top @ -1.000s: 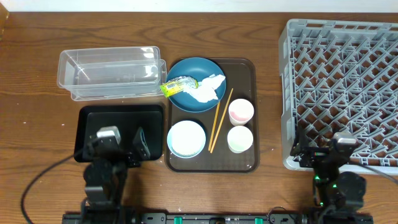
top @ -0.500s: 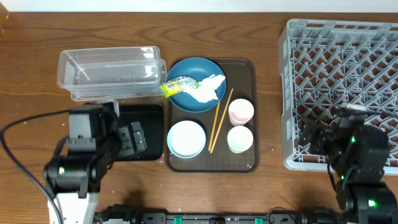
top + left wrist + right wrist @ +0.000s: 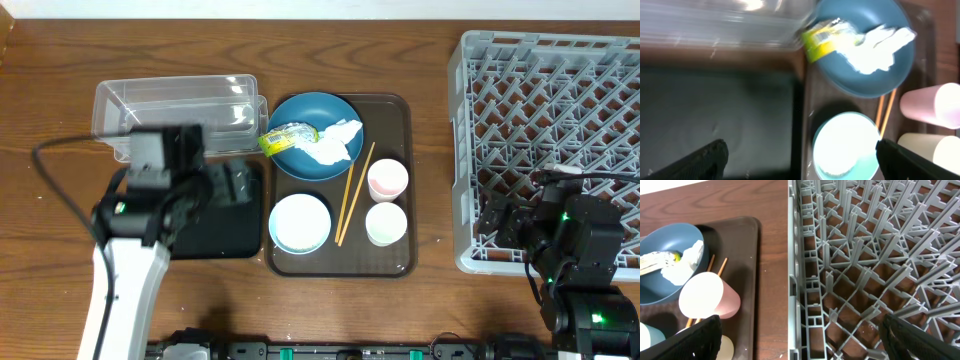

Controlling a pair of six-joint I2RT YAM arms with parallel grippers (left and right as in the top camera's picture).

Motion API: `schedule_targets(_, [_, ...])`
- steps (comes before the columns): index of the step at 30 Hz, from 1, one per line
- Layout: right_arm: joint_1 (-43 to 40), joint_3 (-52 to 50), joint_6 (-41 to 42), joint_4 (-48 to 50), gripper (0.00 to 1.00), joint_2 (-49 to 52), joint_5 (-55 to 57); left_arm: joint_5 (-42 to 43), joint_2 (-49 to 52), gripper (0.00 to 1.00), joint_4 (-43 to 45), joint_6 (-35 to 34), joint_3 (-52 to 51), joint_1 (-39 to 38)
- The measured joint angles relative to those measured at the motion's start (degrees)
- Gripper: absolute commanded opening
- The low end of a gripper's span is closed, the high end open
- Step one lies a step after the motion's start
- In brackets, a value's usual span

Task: Sort waste into correct bins and load items into the dishwasher rack
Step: 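Grasp the yellow wrapper on the blue plate with the left gripper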

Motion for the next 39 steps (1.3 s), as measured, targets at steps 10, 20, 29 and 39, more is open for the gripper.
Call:
schedule_targets(10, [0.0, 0.0, 0.0, -0.13, 0.99, 0.0, -0.04, -7.91, 18.97, 0.96, 6.23, 14.58, 11.93, -13.09])
schedule_targets(20, [0.0, 0.07, 0.0, -0.22, 0.99, 0.02, -0.13, -13.18, 33.31, 0.91, 15.93, 24.11, 12.0, -19.37])
schedule_targets(29, [0.0, 0.09, 0.0, -0.42, 0.99, 0.02, -0.13, -17.14, 41.72, 0.85, 20.68, 25.68, 12.0, -19.52])
schedule_targets(39, [0.0, 0.09, 0.02, -0.44, 0.99, 0.02, -0.15, -18.73, 45.46, 0.23, 20.76, 25.86, 12.0, -19.52])
